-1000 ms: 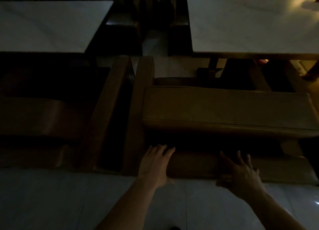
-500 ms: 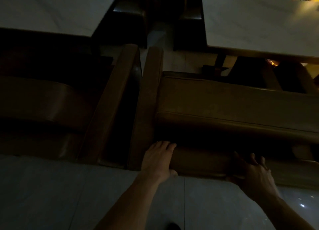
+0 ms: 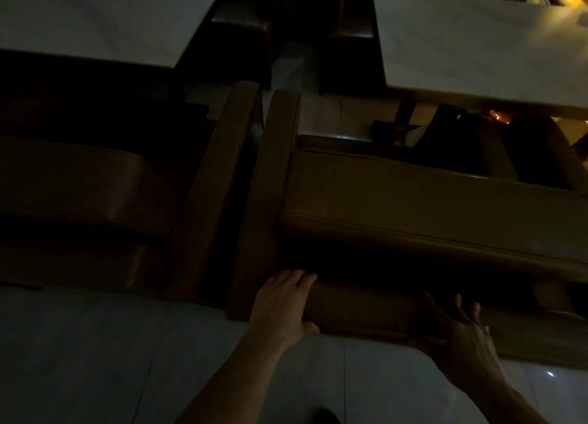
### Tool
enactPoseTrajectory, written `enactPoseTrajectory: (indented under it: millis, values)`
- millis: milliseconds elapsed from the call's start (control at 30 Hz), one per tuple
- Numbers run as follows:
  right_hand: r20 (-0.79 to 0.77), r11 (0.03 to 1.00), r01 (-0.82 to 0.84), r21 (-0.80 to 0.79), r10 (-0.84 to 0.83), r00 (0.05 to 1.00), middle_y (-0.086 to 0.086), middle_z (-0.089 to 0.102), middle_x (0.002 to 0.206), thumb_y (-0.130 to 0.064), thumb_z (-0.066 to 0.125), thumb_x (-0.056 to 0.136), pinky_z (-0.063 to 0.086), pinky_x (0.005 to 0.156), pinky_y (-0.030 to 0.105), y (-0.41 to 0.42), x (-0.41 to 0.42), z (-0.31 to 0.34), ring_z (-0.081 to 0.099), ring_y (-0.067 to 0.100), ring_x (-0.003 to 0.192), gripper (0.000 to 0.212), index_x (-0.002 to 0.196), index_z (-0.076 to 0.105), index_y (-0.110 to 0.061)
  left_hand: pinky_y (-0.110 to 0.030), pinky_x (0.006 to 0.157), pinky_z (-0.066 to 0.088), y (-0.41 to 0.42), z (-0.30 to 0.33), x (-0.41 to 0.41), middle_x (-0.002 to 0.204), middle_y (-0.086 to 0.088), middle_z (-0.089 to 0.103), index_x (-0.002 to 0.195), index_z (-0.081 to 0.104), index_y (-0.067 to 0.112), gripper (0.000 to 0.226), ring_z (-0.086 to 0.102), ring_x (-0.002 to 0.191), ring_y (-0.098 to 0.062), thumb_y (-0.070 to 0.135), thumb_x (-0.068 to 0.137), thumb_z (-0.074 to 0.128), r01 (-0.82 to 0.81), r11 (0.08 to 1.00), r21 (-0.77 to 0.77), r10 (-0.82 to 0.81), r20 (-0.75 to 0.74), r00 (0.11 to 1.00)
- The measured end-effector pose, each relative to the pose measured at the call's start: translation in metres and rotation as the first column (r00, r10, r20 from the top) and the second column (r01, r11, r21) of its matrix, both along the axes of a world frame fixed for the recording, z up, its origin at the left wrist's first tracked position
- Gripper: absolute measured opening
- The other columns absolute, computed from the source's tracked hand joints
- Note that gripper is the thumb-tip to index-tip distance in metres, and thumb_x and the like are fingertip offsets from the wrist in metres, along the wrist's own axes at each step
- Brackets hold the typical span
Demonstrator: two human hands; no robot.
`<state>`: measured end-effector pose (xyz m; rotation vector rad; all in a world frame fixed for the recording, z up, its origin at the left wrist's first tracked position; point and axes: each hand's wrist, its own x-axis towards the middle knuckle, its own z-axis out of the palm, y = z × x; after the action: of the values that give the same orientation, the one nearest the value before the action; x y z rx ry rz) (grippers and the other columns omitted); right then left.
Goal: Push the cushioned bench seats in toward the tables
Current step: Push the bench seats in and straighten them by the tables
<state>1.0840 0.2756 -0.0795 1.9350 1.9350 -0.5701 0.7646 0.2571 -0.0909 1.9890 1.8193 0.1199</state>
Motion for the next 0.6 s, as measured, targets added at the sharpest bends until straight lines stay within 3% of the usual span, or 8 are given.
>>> enactPoseTrajectory:
  millis: [200,367,600]
  values:
    - [0.022,1.0,0.003,0.006,-0.003,1.0,0.014,-0.001,0.163,-0.073,0.057,0.078,0.022,0.114,0.063,0.008,0.001,-0.004,-0.005,0.047,0.145,0.099,0.151,-0.004,-0.046,-0.035,0.115,0.022,0.008,-0.005,-0.006,0.156,0.008,0.027,0.152,0.02,0.034,0.097,0.026,0.141,-0.018,0.059,0.074,0.072,0.049,0.999,-0.011,-0.049,-0.007,0.999]
    - [-0.032,1.0,0.012,-0.019,-0.013,0.999,0.013,-0.009,0.164,-0.068,0.06,0.079,0.012,0.116,0.065,0.023,0.001,-0.008,-0.013,0.048,0.146,0.101,0.146,-0.012,-0.045,-0.036,0.112,0.029,0.023,-0.004,-0.008,0.154,0.007,0.031,0.152,0.023,0.031,0.098,0.03,0.138,-0.019,0.058,0.073,0.074,0.047,0.999,-0.008,-0.047,-0.008,0.999]
    - [-0.095,0.997,0.026,0.07,-0.019,0.995,0.014,-0.007,0.164,-0.062,0.067,0.078,0.007,0.116,0.064,0.042,0.004,-0.006,-0.015,0.045,0.146,0.101,0.15,-0.001,-0.043,-0.038,0.111,0.031,0.042,0.0,0.001,0.153,0.007,0.033,0.151,0.025,0.031,0.097,0.03,0.138,-0.019,0.054,0.072,0.076,-0.006,1.0,-0.002,0.006,-0.008,1.0]
